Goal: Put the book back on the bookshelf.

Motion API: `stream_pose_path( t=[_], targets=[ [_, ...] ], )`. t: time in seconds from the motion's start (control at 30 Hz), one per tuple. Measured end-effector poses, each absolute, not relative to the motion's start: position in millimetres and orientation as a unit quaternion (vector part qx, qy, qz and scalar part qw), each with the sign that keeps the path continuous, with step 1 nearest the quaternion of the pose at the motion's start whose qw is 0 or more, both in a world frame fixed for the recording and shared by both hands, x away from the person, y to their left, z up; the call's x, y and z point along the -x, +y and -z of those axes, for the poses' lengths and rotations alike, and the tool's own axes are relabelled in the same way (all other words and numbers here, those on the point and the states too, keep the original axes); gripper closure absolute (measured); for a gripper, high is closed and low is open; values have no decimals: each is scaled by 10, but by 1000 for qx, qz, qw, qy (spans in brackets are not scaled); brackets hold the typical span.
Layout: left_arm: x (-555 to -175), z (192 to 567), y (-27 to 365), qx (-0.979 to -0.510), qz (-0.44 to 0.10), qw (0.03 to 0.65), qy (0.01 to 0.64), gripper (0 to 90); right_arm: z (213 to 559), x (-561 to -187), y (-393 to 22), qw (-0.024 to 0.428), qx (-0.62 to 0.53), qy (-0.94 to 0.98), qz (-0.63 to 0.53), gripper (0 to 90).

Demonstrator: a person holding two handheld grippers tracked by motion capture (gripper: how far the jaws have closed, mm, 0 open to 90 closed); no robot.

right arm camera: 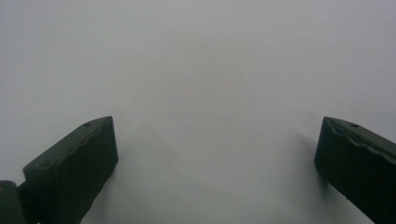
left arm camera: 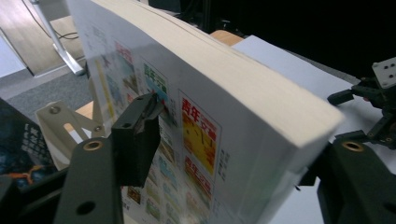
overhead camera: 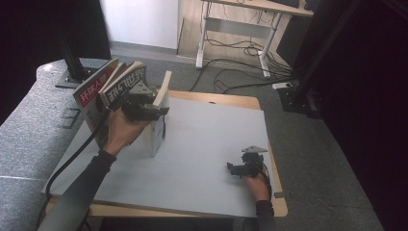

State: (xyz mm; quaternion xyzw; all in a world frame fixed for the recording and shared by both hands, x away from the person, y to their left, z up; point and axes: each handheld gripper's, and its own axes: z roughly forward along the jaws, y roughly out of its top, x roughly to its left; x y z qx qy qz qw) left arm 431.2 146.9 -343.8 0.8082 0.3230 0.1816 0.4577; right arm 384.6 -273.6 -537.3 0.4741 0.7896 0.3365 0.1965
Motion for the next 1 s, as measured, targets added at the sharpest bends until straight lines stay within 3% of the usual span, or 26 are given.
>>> stream_pose_path(
  t=[0.27,0.6,1.0],
  targets=[
    [-4246,3454,1438,-813,-177,459,311,217,5373,-3846,-2736,197,-474,789,-337,0],
    [-4109,3478,1487,-812,-164,474,299,151,5372,-3846,-2737,196,-474,790,-336,0],
    [-3958,3544,1670,-803,-155,493,297,145,5370,-3845,-2736,196,-474,790,-336,0]
  ],
)
